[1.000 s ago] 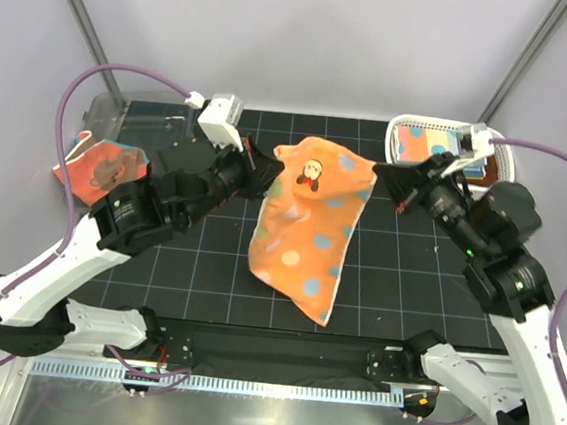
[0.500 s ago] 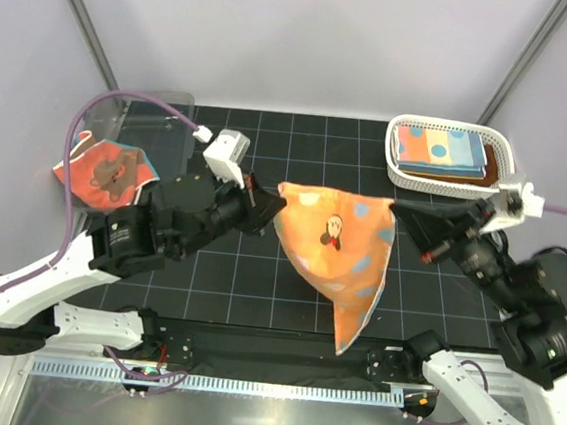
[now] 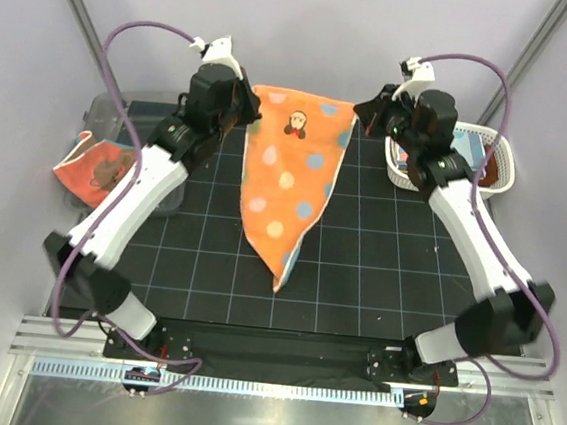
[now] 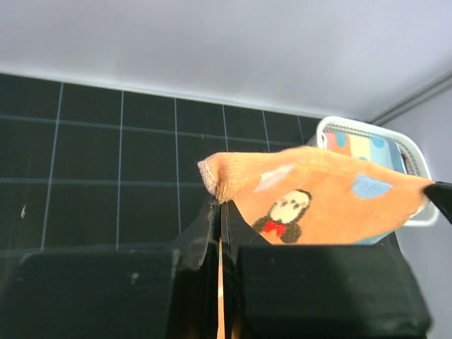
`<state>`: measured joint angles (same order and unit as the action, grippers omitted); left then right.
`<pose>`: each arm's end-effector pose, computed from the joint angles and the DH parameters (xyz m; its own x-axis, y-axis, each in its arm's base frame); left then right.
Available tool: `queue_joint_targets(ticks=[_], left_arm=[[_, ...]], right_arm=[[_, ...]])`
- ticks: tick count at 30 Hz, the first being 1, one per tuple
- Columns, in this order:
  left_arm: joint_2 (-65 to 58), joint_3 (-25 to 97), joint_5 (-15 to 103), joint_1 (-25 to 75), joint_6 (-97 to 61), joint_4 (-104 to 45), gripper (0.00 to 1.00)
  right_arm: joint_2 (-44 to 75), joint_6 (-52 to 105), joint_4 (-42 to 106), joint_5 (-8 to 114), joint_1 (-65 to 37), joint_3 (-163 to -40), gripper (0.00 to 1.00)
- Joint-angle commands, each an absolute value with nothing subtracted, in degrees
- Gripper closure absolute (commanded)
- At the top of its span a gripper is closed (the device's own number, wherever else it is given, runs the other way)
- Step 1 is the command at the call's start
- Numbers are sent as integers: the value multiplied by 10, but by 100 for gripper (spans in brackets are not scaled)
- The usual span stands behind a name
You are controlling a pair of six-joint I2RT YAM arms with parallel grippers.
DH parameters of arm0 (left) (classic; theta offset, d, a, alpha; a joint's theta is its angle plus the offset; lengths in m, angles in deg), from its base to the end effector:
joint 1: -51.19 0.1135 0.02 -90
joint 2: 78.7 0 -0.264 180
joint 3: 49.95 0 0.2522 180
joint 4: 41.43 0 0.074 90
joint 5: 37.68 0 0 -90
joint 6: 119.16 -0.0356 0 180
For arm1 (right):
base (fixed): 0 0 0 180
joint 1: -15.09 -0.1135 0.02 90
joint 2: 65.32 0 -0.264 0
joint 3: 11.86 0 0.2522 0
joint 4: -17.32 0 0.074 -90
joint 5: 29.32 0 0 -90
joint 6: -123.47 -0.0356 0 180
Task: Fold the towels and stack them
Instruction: Flatten out the crumpled towel
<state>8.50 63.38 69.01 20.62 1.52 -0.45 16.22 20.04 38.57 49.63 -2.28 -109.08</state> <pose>0.2962 -0.1631 0.4606 -0.3164 -0.3808 -0.8689 0.1008 0.8972 -0.4299 0.3152 0.1057 0.4322 -0.2004 0.1761 -0.9637 -0.4406 0.8624 0.2493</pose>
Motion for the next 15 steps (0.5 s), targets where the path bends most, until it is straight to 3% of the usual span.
queue_joint_targets(ticks=[1,7,11,15], left_arm=[[193,674,585,263,-3,-112,100],[283,731,507,292,-27,-176,100],[233,683,501,289,-26,-186,100],[124,595,509,268,-33,-189,100]], right_arm=[[249,192,265,444,23,-1158,99],[398,191,280,344,40,-1287,99],[359,170,257,323,36,-1221,99],[234,178,288,318,13,-1134,99]])
